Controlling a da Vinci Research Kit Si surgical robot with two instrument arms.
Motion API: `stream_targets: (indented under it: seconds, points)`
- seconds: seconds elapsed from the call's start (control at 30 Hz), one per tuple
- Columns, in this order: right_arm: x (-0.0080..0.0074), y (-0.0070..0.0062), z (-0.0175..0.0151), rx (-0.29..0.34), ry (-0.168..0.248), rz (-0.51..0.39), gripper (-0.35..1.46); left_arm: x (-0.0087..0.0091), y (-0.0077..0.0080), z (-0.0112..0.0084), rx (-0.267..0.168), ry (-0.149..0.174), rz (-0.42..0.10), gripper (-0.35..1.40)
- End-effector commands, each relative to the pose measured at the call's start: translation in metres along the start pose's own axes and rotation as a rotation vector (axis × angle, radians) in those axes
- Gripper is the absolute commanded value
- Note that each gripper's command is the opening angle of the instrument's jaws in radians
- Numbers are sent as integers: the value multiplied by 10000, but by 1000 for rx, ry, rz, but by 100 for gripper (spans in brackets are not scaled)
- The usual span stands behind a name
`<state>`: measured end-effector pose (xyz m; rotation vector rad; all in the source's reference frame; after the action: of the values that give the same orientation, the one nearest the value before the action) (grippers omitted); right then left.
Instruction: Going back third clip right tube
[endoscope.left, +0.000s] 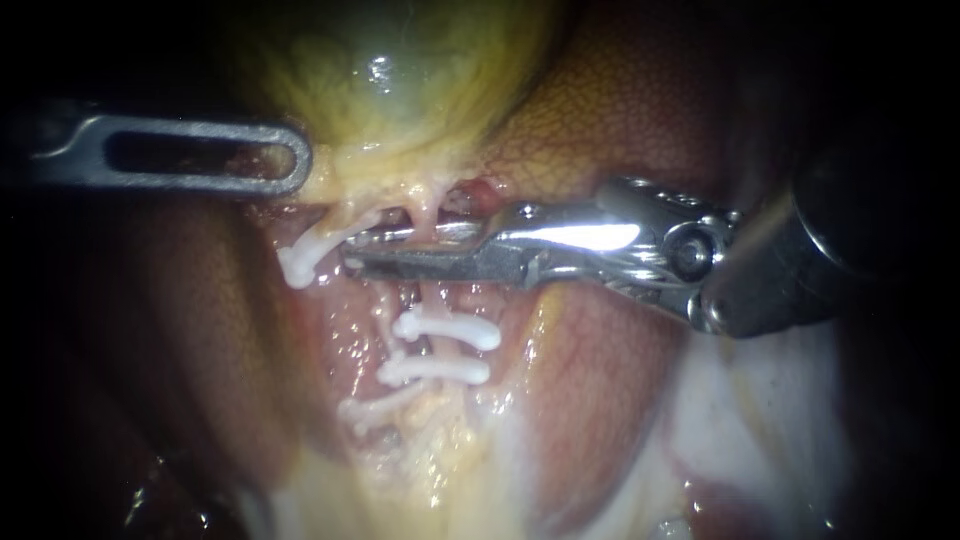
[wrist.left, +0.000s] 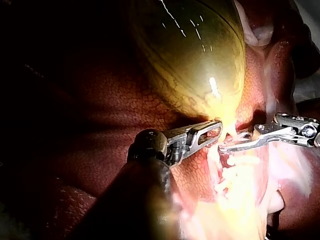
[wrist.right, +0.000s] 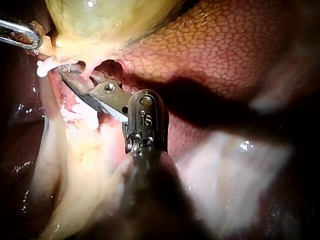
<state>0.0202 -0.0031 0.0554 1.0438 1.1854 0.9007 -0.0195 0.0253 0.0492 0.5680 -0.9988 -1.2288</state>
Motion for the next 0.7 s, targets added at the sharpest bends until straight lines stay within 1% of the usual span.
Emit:
stream_targets:
  seconds: [0.03,0.07,0.1,0.17,0.23,0.27,0.33,0.47,0.5,0.63,0.7]
  points:
    - [0,0,0,5,-4,0,-35,0,0,0,1,1,0,-35]
    - [0,1,0,10,-7,6,-35,0,0,0,1,1,0,-35]
    - [0,1,1,12,-10,-36,-23,0,0,0,1,1,0,-35]
    - [0,4,3,11,-11,-102,13,0,0,-1,1,1,0,-35]
    - [0,8,6,4,-8,-163,32,0,0,-1,1,1,0,-35]
    - [0,11,8,-4,-4,-193,37,0,0,-1,1,1,0,-35]
    - [-2,16,8,-37,13,-255,44,0,0,-1,1,1,0,-35]
    - [-9,21,2,-99,20,-379,47,0,1,-1,1,1,0,-35]
    - [-10,21,0,-114,12,-403,48,0,1,-1,1,1,0,-35]
    - [-14,18,-13,-159,-59,-518,49,0,1,-2,1,1,1,-35]
    - [-16,16,-21,-167,-78,-564,49,0,1,-2,2,2,1,-35]
